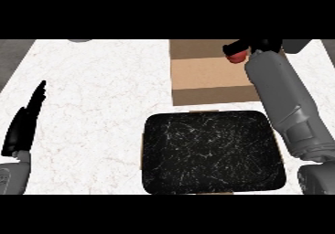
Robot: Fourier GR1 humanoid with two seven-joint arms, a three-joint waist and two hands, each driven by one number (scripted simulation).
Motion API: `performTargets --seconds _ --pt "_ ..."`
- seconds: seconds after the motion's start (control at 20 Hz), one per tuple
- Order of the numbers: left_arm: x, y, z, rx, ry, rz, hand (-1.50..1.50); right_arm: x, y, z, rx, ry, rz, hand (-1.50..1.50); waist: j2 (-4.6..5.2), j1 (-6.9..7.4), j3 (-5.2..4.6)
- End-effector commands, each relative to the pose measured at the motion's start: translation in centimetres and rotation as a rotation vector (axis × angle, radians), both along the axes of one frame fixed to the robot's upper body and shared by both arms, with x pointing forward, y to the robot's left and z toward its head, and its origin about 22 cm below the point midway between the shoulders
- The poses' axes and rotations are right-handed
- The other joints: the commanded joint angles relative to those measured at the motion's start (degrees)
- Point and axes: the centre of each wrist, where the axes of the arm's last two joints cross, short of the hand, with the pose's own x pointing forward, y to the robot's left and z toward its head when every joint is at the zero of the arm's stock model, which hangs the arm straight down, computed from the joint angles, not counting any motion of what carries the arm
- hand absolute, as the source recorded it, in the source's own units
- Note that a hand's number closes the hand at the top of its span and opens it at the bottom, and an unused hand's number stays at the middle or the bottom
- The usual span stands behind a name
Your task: Pick the bell pepper from the tray and place it in the cardboard box
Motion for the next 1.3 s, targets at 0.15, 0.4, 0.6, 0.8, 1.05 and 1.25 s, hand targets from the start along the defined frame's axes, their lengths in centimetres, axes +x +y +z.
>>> performTargets --seconds 0.15,0.4,0.6,0.8,1.05,1.25 --pt "0.4 -0.2 0.3 0.009 -0.02 -0.009 0.0 -0.3 -0.4 -2.4 0.059 -0.052 -0.002 -1.5 0.3 0.6 0.06" --pt "0.2 -0.4 -0.5 0.006 0.001 0.005 0.0 0.1 -1.8 -0.3 0.058 -0.249 -0.009 -1.5 0.15 0.07 0.07" --pt "0.2 0.0 0.2 -0.018 0.005 0.009 0.0 0.0 -1.3 -0.3 0.13 -0.384 -0.06 -1.5 -0.29 -0.47 0.08" --pt "-0.4 1.9 -0.2 0.016 0.015 0.045 0.0 -0.1 -4.5 0.3 0.184 -0.467 -0.07 -1.5 -0.85 -1.97 0.03" --pt "-1.1 1.1 -2.2 -0.014 0.031 0.059 0.0 -0.6 -6.4 -0.1 0.267 -0.521 -0.066 -1.5 -1.54 -3.86 -0.05" --pt "-2.0 4.2 -1.5 -0.014 0.039 0.093 0.0 -2.5 -10.6 -2.1 0.264 -0.501 -0.106 -1.5 -2.14 -5.19 -0.11"
